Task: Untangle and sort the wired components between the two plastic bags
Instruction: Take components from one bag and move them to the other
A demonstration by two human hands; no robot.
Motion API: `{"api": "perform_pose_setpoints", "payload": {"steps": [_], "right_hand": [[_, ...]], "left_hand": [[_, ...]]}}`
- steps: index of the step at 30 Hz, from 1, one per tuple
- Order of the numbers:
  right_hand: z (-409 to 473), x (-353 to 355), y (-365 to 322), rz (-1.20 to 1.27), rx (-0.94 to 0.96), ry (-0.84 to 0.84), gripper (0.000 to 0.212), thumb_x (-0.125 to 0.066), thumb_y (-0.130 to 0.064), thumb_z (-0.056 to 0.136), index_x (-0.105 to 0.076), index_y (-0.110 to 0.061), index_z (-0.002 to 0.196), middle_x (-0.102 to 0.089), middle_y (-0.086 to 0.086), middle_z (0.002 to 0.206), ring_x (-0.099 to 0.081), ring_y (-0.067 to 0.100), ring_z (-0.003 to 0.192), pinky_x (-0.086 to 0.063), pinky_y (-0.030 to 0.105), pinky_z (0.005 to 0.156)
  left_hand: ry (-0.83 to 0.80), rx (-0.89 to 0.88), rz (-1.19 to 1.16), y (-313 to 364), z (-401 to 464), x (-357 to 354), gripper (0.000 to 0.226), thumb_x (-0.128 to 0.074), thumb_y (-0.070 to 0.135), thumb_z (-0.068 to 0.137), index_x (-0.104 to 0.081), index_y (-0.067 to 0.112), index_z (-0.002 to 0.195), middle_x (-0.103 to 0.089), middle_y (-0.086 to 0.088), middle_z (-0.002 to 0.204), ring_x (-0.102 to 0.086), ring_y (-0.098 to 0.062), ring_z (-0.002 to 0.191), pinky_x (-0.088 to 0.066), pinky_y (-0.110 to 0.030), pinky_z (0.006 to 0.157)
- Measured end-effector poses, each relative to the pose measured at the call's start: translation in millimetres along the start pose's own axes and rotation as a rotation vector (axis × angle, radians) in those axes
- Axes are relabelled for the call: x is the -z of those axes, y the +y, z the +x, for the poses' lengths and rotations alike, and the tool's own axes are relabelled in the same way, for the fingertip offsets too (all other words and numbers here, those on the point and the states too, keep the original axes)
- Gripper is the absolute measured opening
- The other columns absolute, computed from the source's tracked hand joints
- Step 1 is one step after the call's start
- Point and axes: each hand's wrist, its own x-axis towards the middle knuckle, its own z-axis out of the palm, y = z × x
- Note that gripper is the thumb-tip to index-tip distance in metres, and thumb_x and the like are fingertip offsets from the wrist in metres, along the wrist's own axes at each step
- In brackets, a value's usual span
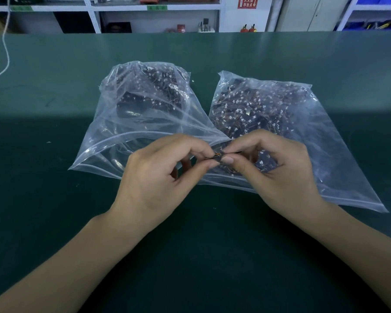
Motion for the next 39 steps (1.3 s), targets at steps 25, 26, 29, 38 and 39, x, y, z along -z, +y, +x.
{"api": "perform_pose_setpoints", "payload": {"steps": [25, 26, 29, 38, 39], "right_hand": [[0.5, -1.2, 0.5, -0.043, -0.027, 0.014, 0.011, -0.079, -0.023, 0.094, -0.074, -0.013, 0.093, -0.07, -0.013, 0.085, -0.063, 0.015, 0.07, -0.049, 0.028, 0.066], [0.7, -1.4, 0.8, -0.042, -0.028, 0.009, 0.011, -0.08, -0.022, 0.094, -0.074, -0.012, 0.093, -0.069, -0.013, 0.085, -0.063, 0.014, 0.07, -0.048, 0.027, 0.067], [0.9, -0.9, 1.3, -0.054, -0.018, -0.001, 0.011, -0.08, -0.021, 0.094, -0.074, -0.012, 0.091, -0.07, -0.009, 0.083, -0.063, 0.015, 0.069, -0.049, 0.029, 0.066], [-0.1, -1.1, 1.9, -0.045, -0.029, 0.007, 0.013, -0.079, -0.024, 0.094, -0.074, -0.012, 0.091, -0.071, -0.01, 0.083, -0.063, 0.016, 0.069, -0.049, 0.029, 0.066], [-0.3, -1.1, 2.1, -0.044, -0.036, 0.011, 0.013, -0.079, -0.024, 0.094, -0.074, -0.013, 0.091, -0.07, -0.011, 0.084, -0.063, 0.016, 0.07, -0.05, 0.03, 0.066]], "left_hand": [[-0.007, -0.004, -0.007, -0.5, -1.2, 1.1, 0.004, -0.075, 0.018, 0.1, -0.075, 0.016, 0.097, -0.063, 0.013, 0.098, -0.063, -0.012, 0.082, -0.049, -0.033, 0.057], [-0.009, -0.001, -0.008, -0.8, -1.2, 1.4, 0.003, -0.076, 0.017, 0.1, -0.075, 0.015, 0.097, -0.063, 0.013, 0.098, -0.063, -0.011, 0.082, -0.049, -0.033, 0.057], [-0.022, -0.009, 0.004, -1.0, -1.9, 1.6, 0.003, -0.076, 0.017, 0.1, -0.075, 0.016, 0.098, -0.063, 0.013, 0.098, -0.063, -0.011, 0.082, -0.049, -0.034, 0.057], [-0.003, -0.011, 0.012, -0.1, -1.6, 1.4, 0.005, -0.075, 0.019, 0.101, -0.076, 0.015, 0.098, -0.063, 0.012, 0.097, -0.063, -0.01, 0.082, -0.048, -0.029, 0.06], [-0.003, -0.01, 0.013, 0.1, -1.6, 1.0, 0.005, -0.075, 0.019, 0.101, -0.076, 0.015, 0.098, -0.063, 0.013, 0.098, -0.063, -0.01, 0.082, -0.048, -0.03, 0.06]]}}
